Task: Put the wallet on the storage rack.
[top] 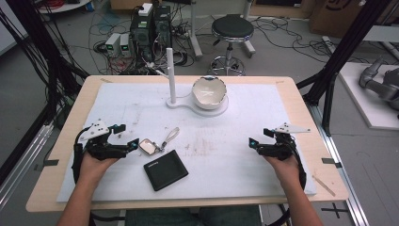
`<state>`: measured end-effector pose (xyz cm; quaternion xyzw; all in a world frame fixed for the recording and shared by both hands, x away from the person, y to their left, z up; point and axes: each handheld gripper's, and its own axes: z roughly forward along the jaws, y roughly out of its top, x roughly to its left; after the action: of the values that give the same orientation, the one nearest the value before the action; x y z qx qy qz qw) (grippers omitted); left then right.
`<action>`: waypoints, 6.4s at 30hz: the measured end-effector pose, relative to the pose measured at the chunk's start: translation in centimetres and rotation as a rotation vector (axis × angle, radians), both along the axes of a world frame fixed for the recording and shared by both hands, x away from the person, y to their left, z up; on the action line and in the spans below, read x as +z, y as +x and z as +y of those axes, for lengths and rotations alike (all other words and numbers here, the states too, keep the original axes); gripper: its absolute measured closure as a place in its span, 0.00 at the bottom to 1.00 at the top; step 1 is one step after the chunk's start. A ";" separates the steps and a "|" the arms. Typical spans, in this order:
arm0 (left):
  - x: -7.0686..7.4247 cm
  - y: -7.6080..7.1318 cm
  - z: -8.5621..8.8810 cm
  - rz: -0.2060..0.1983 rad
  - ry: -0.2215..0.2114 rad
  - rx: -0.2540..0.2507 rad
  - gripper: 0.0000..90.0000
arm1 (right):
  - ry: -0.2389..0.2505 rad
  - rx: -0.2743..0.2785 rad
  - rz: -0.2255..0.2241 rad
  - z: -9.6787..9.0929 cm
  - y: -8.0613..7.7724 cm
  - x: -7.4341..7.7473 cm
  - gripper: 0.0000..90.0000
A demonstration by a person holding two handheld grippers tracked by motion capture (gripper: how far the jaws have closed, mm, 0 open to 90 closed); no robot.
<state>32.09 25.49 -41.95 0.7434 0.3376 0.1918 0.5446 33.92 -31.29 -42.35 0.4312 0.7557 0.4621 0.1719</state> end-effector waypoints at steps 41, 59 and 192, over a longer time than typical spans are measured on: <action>0.2 -4.5 3.6 -0.009 0.046 0.084 0.17 | -0.054 0.395 0.057 15.5 0.7 -0.4 0.18; 0.2 -6.1 4.8 -0.008 0.062 0.116 0.17 | -0.112 0.530 0.146 21.3 -0.1 -1.9 0.18; -0.1 -4.5 3.4 -0.002 0.049 0.069 0.17 | -0.370 0.044 -0.105 14.3 16.0 9.8 0.95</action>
<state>27.63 28.88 -42.06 0.7443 0.3576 0.2196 0.5196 49.89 -16.96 -32.50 0.3508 0.8270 0.3409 0.2772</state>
